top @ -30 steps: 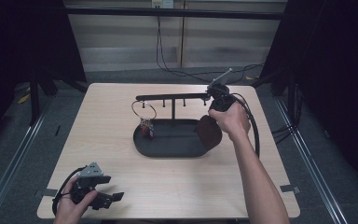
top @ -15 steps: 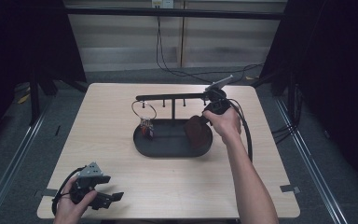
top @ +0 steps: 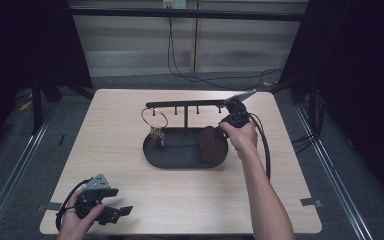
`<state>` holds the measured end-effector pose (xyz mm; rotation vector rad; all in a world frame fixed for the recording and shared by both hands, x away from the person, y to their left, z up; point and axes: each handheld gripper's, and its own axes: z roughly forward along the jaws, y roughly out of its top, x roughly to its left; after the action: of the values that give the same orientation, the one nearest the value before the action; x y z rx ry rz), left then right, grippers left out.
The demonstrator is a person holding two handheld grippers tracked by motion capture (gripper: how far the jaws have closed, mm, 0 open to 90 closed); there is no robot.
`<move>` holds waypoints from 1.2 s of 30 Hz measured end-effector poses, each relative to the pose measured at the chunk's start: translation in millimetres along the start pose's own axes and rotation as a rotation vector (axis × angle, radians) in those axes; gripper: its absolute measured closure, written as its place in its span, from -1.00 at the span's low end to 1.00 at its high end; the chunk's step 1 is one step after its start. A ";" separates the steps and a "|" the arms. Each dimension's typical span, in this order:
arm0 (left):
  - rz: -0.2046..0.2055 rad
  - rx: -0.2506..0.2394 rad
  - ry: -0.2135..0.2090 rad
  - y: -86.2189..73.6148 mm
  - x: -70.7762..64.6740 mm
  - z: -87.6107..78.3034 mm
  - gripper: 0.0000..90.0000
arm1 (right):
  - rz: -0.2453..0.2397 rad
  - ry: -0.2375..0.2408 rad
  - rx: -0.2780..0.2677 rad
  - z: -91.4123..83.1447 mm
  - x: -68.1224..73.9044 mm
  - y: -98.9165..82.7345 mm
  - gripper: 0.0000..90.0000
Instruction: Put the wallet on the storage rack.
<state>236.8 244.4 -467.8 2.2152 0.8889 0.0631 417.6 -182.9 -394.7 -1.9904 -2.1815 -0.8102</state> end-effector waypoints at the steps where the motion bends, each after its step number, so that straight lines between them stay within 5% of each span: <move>1: 0.002 0.000 0.001 0.0 -0.2 -0.1 -0.62 | 0.004 -0.005 -0.006 1.1 -1.2 -0.7 0.87; 11: 0.001 0.005 0.006 0.1 -0.3 0.6 -0.62 | 0.049 0.036 -0.079 18.9 -16.4 -9.2 0.87; 36: 0.008 0.017 0.001 1.1 0.4 1.5 -0.62 | 0.007 -0.069 -0.068 34.5 -28.0 -17.6 0.69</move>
<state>238.2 243.2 -468.3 2.2341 0.8847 0.0608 415.1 -193.7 -441.2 -2.0872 -2.2109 -0.8371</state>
